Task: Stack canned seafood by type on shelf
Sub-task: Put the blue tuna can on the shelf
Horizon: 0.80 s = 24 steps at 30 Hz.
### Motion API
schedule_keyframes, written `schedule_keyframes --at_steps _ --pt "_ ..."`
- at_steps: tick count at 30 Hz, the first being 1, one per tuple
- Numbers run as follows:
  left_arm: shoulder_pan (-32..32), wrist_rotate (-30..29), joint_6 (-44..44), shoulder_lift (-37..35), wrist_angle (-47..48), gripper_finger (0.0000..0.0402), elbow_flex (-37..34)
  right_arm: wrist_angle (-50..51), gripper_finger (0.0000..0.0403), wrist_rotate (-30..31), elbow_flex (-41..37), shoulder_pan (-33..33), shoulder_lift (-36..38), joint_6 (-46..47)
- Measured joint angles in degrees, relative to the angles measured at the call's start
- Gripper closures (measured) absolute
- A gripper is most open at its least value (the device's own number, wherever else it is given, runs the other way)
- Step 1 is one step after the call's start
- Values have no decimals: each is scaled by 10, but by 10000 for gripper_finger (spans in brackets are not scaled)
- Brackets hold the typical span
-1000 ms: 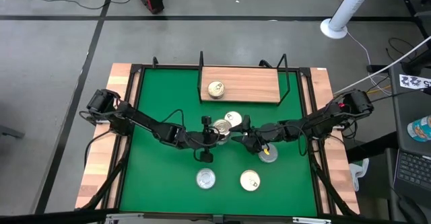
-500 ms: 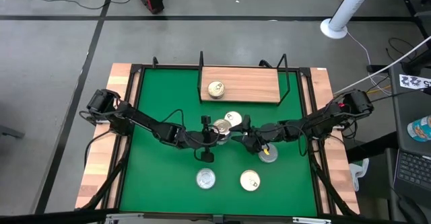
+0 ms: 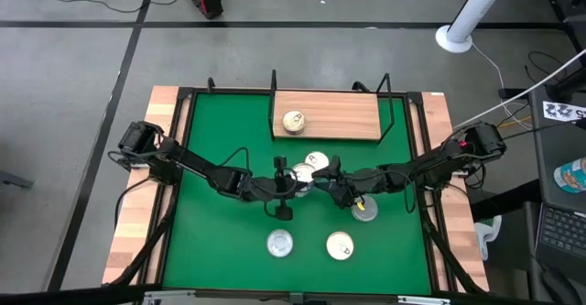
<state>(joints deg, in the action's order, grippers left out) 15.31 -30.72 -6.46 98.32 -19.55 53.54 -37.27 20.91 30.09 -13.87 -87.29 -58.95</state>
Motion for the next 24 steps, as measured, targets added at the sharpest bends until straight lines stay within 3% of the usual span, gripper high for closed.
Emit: schedule_keyframes --at_steps 24 --pt "0 33 36 0 -18 396 0 -2 152 -1 0 0 0 0"
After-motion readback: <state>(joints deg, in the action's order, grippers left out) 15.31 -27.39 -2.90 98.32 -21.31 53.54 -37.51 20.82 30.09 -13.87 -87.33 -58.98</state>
